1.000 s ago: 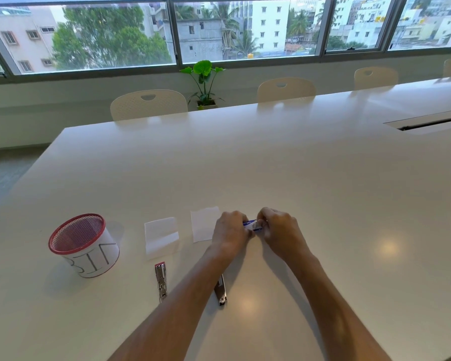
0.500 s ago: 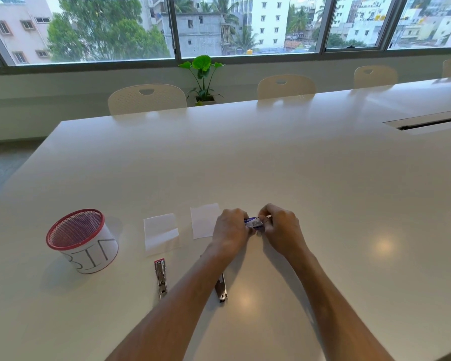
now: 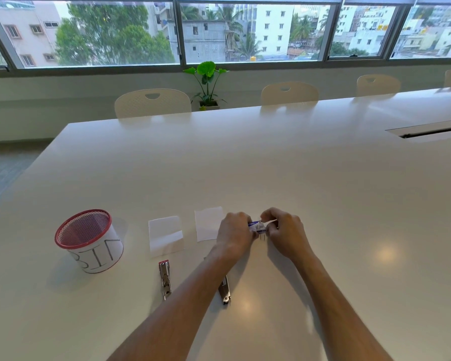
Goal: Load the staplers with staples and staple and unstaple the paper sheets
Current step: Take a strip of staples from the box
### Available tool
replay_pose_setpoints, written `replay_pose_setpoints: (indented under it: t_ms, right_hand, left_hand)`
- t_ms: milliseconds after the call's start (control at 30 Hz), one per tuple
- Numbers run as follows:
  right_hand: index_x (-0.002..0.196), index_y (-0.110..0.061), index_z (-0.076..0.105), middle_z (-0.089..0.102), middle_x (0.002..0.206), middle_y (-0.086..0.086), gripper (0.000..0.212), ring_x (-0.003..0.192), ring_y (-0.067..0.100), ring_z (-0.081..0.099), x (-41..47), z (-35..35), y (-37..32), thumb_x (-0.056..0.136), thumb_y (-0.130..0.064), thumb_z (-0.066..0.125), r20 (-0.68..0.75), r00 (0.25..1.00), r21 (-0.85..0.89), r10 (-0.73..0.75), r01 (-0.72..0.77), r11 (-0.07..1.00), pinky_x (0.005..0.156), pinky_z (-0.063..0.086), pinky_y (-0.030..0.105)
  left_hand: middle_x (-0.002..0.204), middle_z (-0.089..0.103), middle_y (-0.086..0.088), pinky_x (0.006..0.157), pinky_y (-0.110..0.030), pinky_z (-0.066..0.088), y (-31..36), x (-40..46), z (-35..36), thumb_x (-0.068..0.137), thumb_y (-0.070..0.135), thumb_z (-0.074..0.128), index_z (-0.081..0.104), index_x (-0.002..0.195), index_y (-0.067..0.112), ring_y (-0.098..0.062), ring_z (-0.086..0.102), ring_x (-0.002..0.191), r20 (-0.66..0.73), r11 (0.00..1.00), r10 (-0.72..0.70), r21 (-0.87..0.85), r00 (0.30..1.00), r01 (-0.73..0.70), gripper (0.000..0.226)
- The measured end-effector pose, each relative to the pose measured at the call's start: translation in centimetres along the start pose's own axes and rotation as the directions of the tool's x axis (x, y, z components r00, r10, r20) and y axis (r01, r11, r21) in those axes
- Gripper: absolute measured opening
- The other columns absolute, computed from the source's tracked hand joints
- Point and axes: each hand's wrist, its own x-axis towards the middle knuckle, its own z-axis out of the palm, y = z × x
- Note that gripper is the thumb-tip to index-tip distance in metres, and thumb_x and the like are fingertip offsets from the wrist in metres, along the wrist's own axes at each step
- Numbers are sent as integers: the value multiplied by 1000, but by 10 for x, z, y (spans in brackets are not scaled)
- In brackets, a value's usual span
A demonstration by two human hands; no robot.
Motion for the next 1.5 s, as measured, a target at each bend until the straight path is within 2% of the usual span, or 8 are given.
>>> replay_pose_setpoints:
  t_ms: [200, 367, 567, 667, 900, 1167, 1300, 1500]
  right_hand:
    - [92, -22, 68, 71, 90, -8, 32, 64, 7, 57, -3, -1, -3, 76, 1, 52, 2, 1000, 1, 16, -16, 1000, 55, 34, 3]
    - [82, -21, 67, 68, 78, -8, 10, 63, 9, 60, -5, -8, -3, 77, -12, 64, -42, 999, -48, 35, -37, 998, 53, 32, 4]
    - [58, -22, 60, 63, 58, -6, 28, 57, 14, 59, -8, -11, -10, 71, -44, 71, -18, 995, -125, 97, -99, 987, 54, 41, 24]
    - [58, -17, 62, 66, 61, -1, 36, 61, 20, 62, -11, -10, -12, 67, -50, 70, 34, 989, -195, 146, -137, 971, 54, 44, 27]
    - [65, -17, 66, 68, 71, 3, 33, 70, 24, 64, -14, -7, -16, 67, -49, 71, 87, 982, -245, 170, -144, 959, 58, 46, 28]
    - [57, -13, 64, 60, 54, -2, 16, 59, 22, 58, -17, -10, -18, 67, -27, 64, 86, 981, -197, 172, -153, 968, 51, 34, 24]
    - [57, -10, 65, 64, 56, 8, 21, 60, 28, 59, -17, -10, -19, 71, -25, 62, 87, 983, -188, 159, -140, 972, 53, 37, 27]
    - [62, -10, 66, 66, 59, 10, 25, 64, 31, 61, -19, -11, -22, 82, -24, 62, 83, 991, -101, 107, -98, 990, 62, 46, 34]
  left_hand:
    - [98, 72, -14, 81, -36, 54, -2, 1, 0, 78, 19, 72, 73, 103, 11, -26, 66, 88, 11, 1000, -9, -6, 1000, 9, 26]
    - [114, 65, -16, 86, -34, 51, -2, 0, -6, 72, 27, 79, 57, 123, 8, -30, 62, 103, 8, 999, -41, -31, 999, 41, 58]
    - [99, 69, -18, 63, -40, 60, -11, -8, -28, 76, 27, 77, 50, 130, 11, -29, 69, 72, -55, 978, -99, -188, 994, 87, 63]
    - [98, 71, -18, 78, -42, 58, -22, -13, -44, 78, 29, 76, 58, 125, 10, -31, 70, 81, -120, 979, -107, -183, 987, 84, 54]
    - [84, 73, -7, 79, -39, 57, -53, -38, -80, 79, 35, 73, 67, 111, 16, -23, 70, 75, -239, 980, -159, -159, 958, 123, 37]
    - [72, 65, 6, 60, -23, 50, -100, -70, -107, 79, 38, 71, 69, 82, 22, -7, 61, 64, -284, 956, -288, -138, 915, 258, 17]
    - [62, 57, 12, 50, -20, 34, -110, -88, -108, 81, 42, 68, 57, 61, 25, -5, 54, 59, -322, 950, -296, -6, 899, 311, 28]
    - [66, 64, 0, 52, -23, 37, -117, -109, -101, 79, 57, 63, 63, 69, 17, -15, 58, 61, -289, 904, -371, 107, 883, 415, 41]
